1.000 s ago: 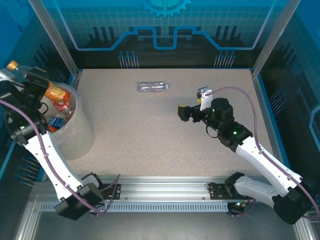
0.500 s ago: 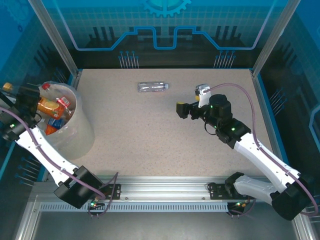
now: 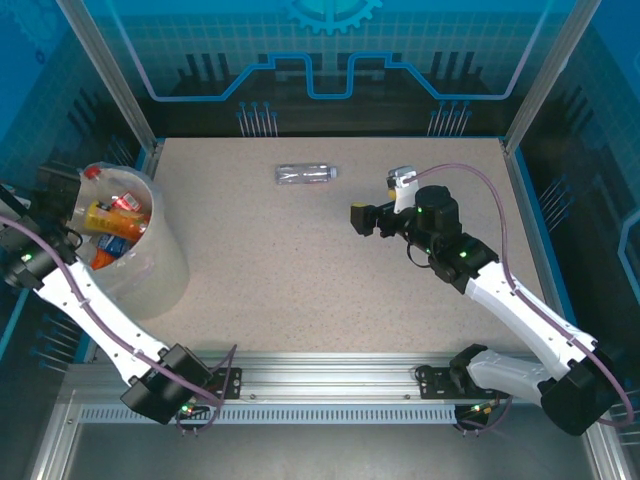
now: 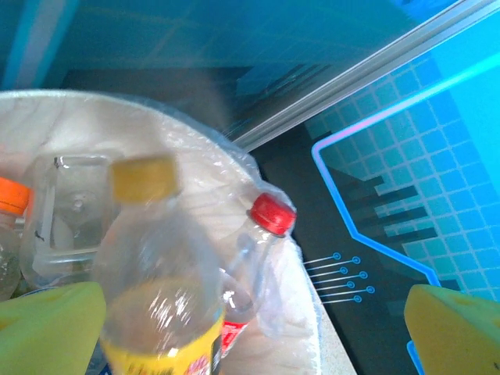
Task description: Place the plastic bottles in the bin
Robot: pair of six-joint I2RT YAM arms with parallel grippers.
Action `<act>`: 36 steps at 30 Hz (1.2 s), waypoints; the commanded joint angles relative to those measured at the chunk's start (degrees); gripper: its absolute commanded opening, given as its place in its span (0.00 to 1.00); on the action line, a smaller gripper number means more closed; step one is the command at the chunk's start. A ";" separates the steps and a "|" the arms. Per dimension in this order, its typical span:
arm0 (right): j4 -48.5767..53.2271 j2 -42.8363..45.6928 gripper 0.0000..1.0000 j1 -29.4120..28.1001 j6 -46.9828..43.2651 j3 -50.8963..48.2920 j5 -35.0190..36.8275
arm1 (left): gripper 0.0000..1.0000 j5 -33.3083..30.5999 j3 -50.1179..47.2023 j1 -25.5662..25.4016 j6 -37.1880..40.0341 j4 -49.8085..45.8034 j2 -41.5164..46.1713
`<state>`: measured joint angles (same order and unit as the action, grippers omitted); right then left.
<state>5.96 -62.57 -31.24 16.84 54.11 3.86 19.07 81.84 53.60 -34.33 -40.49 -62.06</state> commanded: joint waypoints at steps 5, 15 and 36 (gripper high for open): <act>-0.36 0.08 1.00 -0.97 -0.34 1.20 1.52 | 0.99 -3.12 4.70 -7.41 4.46 -3.89 1.50; -0.64 0.16 1.00 -0.94 1.15 -0.84 2.87 | 0.99 -12.21 0.97 -31.83 3.08 4.54 5.04; -3.24 3.65 1.00 -1.10 3.72 -6.67 3.17 | 0.99 -19.26 -4.45 -71.09 21.82 34.47 -18.65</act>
<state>2.98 -60.88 -31.53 19.53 47.66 5.67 1.21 78.56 -17.10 -16.12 -13.54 -77.82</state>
